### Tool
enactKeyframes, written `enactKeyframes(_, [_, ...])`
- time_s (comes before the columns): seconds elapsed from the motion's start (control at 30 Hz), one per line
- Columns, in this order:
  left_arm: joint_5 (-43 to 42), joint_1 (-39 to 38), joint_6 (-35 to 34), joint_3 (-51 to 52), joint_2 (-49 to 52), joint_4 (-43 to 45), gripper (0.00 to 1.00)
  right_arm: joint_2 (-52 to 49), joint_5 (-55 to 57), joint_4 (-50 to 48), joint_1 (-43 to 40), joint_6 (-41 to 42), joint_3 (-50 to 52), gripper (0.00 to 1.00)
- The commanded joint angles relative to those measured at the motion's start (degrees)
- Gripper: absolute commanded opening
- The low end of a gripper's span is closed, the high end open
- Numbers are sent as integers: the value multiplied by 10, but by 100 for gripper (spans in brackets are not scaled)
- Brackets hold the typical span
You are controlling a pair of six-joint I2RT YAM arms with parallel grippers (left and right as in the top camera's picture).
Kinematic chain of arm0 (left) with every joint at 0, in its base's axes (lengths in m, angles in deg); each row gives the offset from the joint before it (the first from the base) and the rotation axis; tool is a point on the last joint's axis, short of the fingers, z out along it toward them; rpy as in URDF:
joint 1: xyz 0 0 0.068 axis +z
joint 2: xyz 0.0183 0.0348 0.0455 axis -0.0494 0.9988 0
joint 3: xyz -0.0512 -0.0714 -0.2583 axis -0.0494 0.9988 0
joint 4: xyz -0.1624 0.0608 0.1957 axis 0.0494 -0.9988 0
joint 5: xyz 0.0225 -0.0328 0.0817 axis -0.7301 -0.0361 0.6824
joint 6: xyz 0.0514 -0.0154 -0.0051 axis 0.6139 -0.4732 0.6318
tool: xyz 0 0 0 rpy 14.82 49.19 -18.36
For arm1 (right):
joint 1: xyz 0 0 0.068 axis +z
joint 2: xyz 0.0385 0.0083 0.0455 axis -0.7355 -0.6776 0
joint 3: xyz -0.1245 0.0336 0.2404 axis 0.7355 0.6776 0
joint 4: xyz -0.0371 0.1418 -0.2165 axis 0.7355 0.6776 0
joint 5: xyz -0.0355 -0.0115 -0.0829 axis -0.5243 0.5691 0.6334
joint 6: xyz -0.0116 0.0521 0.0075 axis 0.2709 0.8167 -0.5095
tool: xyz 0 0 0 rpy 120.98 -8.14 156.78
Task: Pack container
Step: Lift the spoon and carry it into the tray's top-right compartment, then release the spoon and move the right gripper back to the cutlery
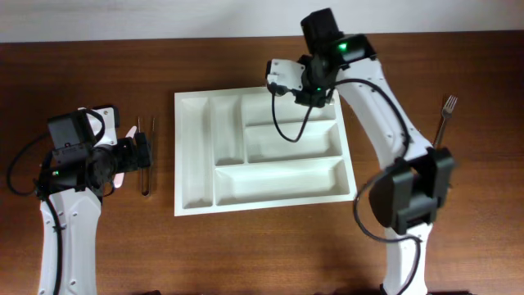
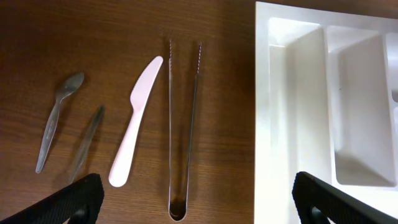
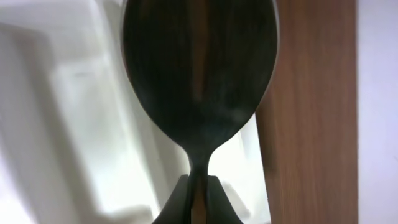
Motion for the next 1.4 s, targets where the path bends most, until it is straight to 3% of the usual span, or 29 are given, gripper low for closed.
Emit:
enactKeyframes(0.0, [4,3,9,-13,3,-1,99,-42,-8,-11,0,-26,1,4])
enactKeyframes(0.2, [4,3,9,-13,3,-1,99,-86,-8,-15,0,-23,0,4])
enactKeyframes(0.33, [4,3,9,-13,3,-1,99,-78,-7,-17,1,49,-5,33])
enactKeyframes(0.5, [4,3,9,-13,3,-1,99,-40,6,-4,-3,211,-33,52])
enactKeyframes(0.73, [4,3,9,-13,3,-1,99,13,69,116,-38,429,-123,52])
enactKeyframes(0.97, [4,3,9,-13,3,-1,99,26,61,221,-178,574,-134,53])
enactKeyframes(1.17, [4,3,9,-13,3,-1,99,24,49,268,-283,608,-81,53])
enactKeyframes(1.37, [4,3,9,-13,3,-1,99,24,56,249,-295,611,9,52])
